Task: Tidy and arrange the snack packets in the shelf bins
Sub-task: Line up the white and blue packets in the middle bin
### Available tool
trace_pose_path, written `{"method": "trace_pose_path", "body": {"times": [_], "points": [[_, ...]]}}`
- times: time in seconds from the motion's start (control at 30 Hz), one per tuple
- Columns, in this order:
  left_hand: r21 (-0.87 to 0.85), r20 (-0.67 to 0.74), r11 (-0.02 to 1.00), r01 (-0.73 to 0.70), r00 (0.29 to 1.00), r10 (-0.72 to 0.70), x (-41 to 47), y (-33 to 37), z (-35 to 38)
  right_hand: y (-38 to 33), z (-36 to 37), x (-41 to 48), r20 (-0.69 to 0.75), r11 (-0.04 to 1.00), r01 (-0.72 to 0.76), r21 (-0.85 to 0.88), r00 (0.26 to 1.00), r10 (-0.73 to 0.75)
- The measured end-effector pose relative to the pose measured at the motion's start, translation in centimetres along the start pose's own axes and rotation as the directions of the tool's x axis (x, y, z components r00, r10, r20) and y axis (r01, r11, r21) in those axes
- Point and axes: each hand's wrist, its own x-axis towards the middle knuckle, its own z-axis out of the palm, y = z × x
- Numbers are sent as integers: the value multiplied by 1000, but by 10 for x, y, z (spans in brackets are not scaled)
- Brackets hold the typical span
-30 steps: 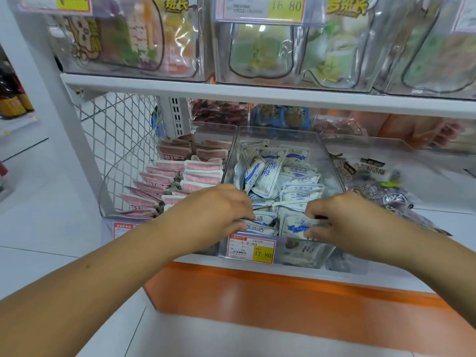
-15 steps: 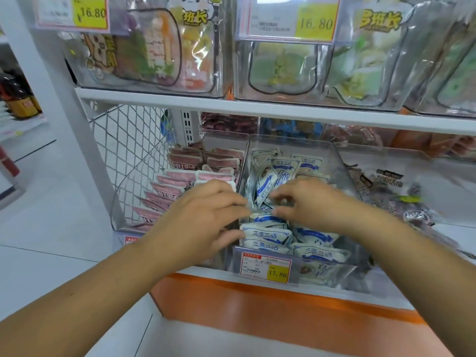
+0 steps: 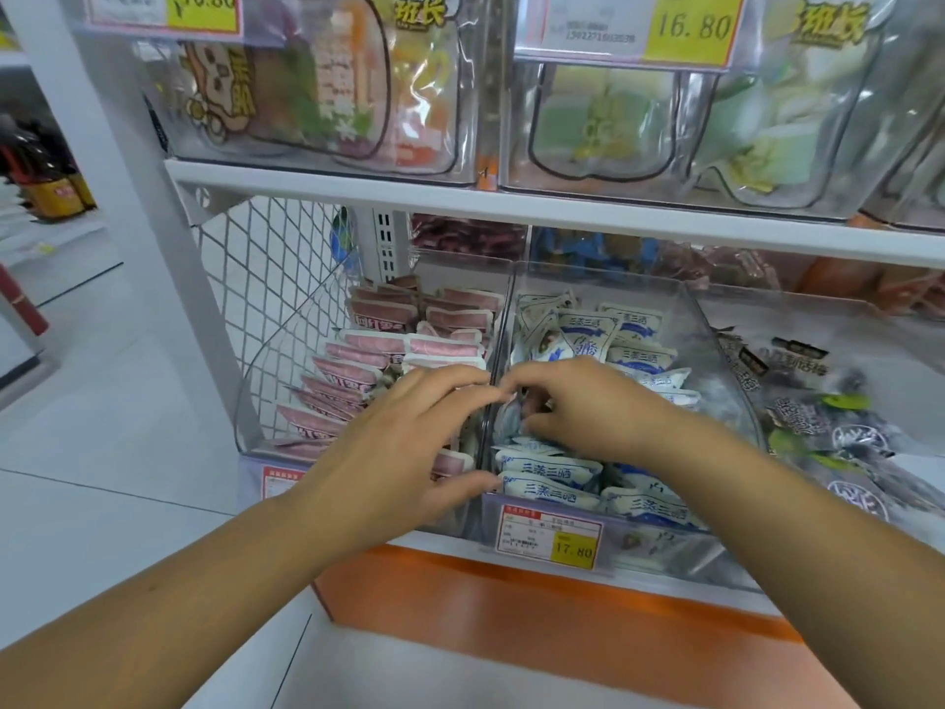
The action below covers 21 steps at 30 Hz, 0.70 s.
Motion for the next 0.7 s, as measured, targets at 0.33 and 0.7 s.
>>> {"method": "trace_pose_path", "body": {"times": [0.33, 0.7], "points": [[-130, -38, 986, 106, 993, -112, -1, 11, -13, 5, -30, -41, -472, 978, 124, 170, 881, -29], [-545, 81, 802, 244, 968, -239, 20, 63, -13, -1, -37, -89, -327, 728, 71, 682, 920, 217]]}}
